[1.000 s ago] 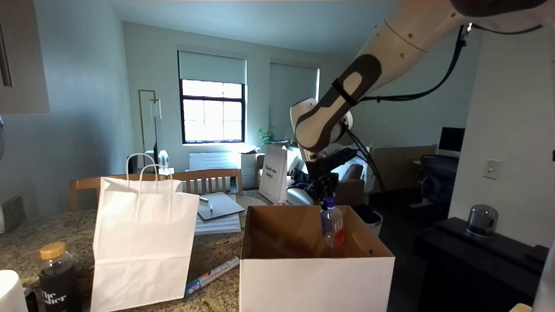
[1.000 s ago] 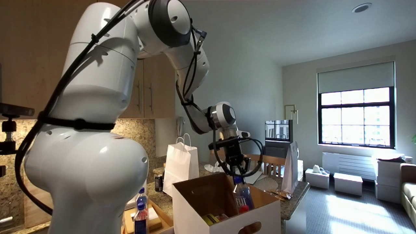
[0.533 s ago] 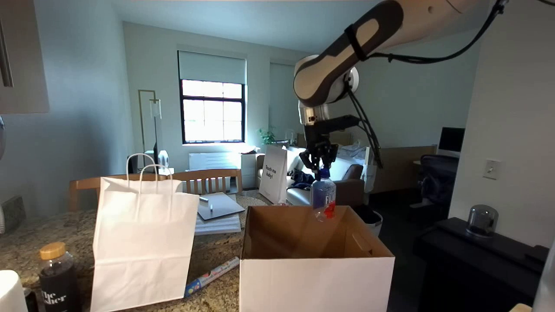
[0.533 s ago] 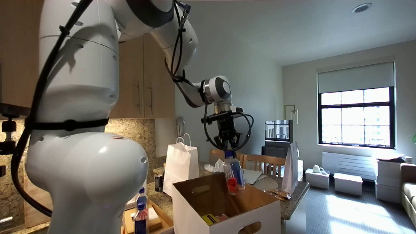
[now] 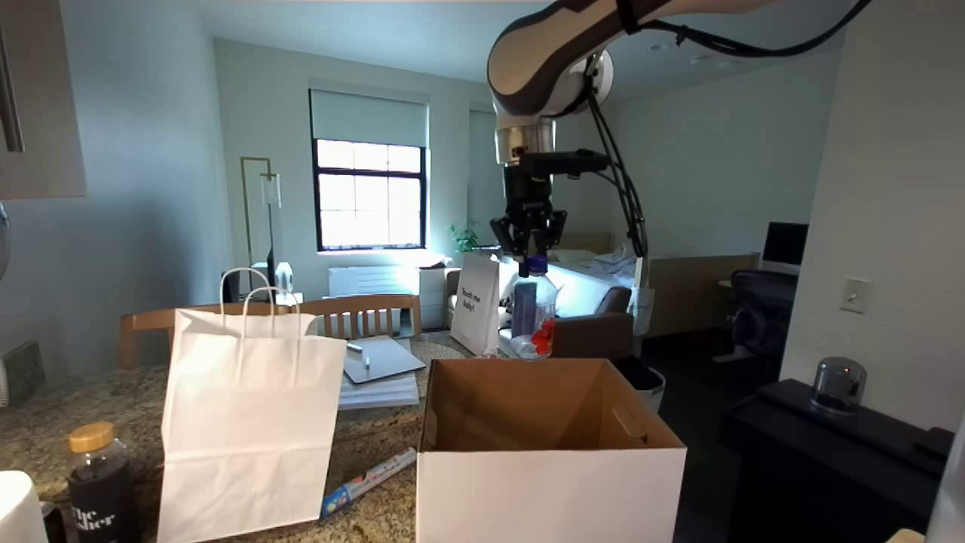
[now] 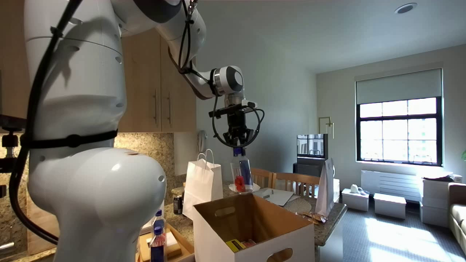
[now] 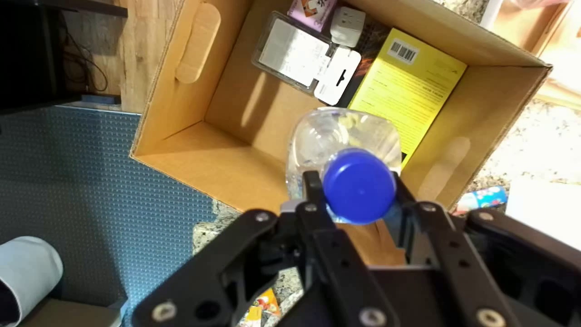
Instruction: Pick up the bottle from the box and put it on the table
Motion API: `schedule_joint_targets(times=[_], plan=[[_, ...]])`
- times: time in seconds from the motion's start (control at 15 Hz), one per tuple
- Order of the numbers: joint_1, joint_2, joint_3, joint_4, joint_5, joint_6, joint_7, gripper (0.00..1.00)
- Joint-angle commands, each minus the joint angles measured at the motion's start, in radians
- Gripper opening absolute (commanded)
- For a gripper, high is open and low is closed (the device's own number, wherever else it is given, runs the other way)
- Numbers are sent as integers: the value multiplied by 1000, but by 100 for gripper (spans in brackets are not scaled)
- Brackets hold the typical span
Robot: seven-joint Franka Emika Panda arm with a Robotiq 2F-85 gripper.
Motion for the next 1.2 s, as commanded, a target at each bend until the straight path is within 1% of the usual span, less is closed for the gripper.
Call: schedule_joint_targets(times=[0.0,0.2,0.53,0.8,0.93,1.0,1.13], plan=[[29,-24,71,-6,-22,-12,76,15],[69,-17,132,6,-49,-10,105,15],[148,-14,235,56,-103,-53,124,15],[181,23,277,79,-173,-47,111,15],[178,14,271,64,-189,-29,116,15],[184,15,272,64,-163,-24,106,35],[183,17,269,64,-171,-24,106,35]])
